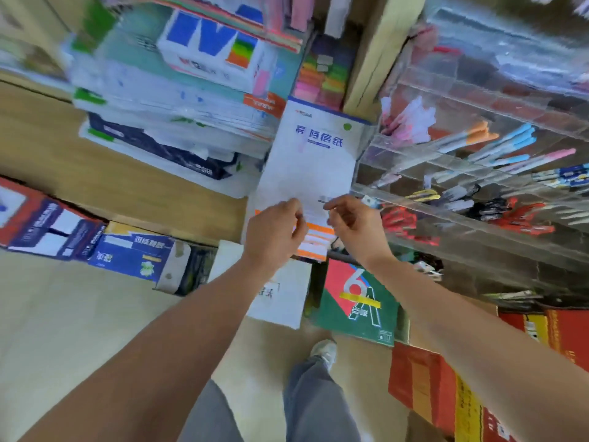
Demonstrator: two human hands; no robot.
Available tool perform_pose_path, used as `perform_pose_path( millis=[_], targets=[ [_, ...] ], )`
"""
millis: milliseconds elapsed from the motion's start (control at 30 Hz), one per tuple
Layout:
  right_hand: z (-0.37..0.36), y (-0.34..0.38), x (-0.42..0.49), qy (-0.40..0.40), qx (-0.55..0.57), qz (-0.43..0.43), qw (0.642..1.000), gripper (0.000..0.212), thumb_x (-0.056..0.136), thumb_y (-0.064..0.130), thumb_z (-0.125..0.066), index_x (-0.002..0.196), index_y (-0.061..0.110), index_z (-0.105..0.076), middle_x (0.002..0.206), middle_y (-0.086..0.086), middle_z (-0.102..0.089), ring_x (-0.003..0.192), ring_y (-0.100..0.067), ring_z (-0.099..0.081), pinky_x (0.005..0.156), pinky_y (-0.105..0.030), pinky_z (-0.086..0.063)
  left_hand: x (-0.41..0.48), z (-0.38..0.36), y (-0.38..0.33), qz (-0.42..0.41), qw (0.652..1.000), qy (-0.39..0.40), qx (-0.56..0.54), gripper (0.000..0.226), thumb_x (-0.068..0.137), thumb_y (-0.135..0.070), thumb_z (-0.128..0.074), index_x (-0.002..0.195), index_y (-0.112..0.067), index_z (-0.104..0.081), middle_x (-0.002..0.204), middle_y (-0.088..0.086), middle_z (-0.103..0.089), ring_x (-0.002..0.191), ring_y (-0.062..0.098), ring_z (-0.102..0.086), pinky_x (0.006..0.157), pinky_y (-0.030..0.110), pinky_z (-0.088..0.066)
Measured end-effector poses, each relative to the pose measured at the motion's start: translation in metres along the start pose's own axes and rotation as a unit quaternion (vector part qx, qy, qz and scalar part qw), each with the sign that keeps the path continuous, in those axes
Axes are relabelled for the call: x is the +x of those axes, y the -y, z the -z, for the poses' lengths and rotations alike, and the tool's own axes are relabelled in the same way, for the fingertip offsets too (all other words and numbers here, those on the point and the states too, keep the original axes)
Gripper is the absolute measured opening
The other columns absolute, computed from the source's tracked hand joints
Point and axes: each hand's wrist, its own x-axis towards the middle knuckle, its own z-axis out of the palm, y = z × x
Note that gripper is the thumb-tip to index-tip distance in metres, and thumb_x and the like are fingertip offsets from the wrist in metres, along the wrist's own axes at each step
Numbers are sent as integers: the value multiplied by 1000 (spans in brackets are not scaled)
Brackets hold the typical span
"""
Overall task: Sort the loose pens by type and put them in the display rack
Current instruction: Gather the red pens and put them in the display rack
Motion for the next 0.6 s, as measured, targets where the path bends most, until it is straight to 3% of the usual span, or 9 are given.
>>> perform_pose_path(
  millis=[167,333,467,600],
  targets=[
    [-133,91,15,72,-1,30,997,16,85,18,-51,94,21,-64,68,-6,-65,59,-27,-58,59,-37,-47,-45,70,142,73,997,20,21,14,93,-28,-49,92,-17,-58,80,2,-63,76,24,-60,60,37,-49],
    [-276,156,30,123,-47,46,990,21,87,7,-56,101,19,-64,78,9,-60,66,-5,-56,66,-27,-48,-84,120,291,93,987,113,63,24,93,-26,-47,114,-19,-56,102,2,-60,99,24,-53,79,36,-45],
    [-373,192,41,189,-64,4,980,31,88,11,-57,117,19,-60,108,3,-64,82,-10,-59,77,-26,-47,-112,152,389,141,975,155,78,38,93,-29,-50,130,-18,-51,120,5,-57,116,27,-48,94,40,-42],
    [-449,218,62,253,-89,-17,963,37,87,9,-59,124,18,-57,115,-4,-62,87,-15,-58,75,-22,-39,-130,178,470,192,970,142,38,47,93,-27,-52,138,-16,-45,140,6,-48,130,26,-40,103,38,-36]
  ],
)
